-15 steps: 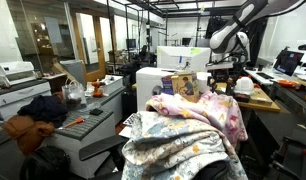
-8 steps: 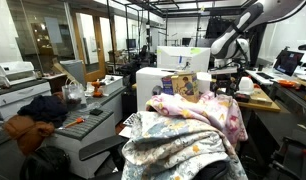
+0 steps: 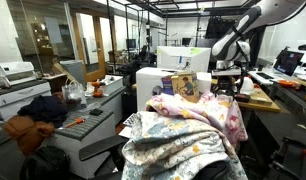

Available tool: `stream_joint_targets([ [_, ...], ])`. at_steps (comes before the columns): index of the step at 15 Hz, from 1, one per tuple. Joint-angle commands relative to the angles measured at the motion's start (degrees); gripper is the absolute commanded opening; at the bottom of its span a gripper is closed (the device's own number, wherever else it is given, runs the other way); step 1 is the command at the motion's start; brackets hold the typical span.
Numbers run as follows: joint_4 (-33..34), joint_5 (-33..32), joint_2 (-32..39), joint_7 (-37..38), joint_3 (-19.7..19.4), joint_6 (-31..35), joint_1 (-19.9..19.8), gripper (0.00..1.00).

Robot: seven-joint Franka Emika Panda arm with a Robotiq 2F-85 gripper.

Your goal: Put the pink blanket over the blue blanket

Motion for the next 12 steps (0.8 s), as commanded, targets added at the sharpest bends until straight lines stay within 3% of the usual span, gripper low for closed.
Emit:
stream_joint_targets([
  [1,0.3,0.6,1.4,-3.7,-0.2,2.7,-0.5,1.00],
  [11,1.0,1.0,6.0,-13.7,0.1,7.0,-2.0,1.00],
  [12,1.0,1.4,6.0,-15.0,0.5,6.9,-2.3,0.75],
])
